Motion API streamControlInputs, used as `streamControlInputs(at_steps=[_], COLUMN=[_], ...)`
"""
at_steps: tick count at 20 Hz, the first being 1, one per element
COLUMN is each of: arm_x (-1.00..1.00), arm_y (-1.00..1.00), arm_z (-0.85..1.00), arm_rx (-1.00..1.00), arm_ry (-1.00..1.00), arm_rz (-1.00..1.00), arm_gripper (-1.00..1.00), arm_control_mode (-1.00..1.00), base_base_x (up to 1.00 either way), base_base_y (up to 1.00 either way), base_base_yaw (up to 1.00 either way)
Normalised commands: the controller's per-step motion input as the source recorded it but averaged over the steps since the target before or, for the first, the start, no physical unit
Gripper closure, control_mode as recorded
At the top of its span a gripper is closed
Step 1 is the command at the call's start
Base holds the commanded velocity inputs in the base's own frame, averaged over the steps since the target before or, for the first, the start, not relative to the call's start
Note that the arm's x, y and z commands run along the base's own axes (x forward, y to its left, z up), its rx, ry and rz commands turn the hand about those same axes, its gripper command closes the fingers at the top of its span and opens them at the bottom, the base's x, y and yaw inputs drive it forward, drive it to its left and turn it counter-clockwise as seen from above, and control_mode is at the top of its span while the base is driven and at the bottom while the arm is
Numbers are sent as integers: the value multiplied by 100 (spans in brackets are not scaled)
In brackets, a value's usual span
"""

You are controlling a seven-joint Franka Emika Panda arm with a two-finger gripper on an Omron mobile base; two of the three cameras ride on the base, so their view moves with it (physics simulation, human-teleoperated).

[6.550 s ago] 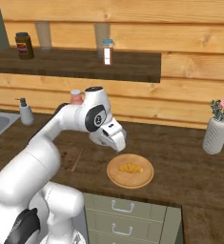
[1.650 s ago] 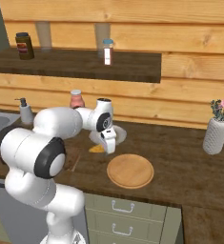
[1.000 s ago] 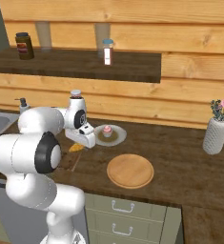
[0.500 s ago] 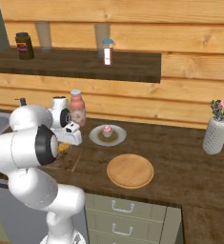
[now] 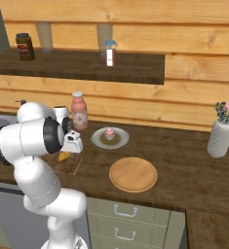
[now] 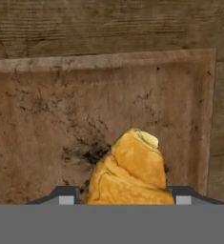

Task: From the different types of pastries on the counter, select a croissant and place it on the cutting board. Then retrieve a jar of jam from the cabinet and place it alongside the croissant on the cutting board.

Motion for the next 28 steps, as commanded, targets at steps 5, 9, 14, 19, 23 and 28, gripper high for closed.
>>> streamControlInputs(at_steps=[5, 9, 14, 19, 23, 28], arm_x=[-4, -3, 0, 0, 0, 0], arm_y=[16, 17, 7, 0, 1, 0], arm_z=[-30, -36, -18, 11, 0, 21], arm_rx=[1, 0, 2, 6, 4, 3], arm_ry=[0, 0, 0, 4, 5, 0], arm_rz=[0, 0, 0, 5, 4, 17], arm_gripper=[100, 100, -100, -100, -100, -100], arm_control_mode=[-100, -100, -100, -100, -100, -100], base_base_x=[0, 0, 0, 0, 0, 0], base_base_y=[0, 0, 0, 0, 0, 0], base_base_yaw=[0, 0, 0, 0, 0, 0])
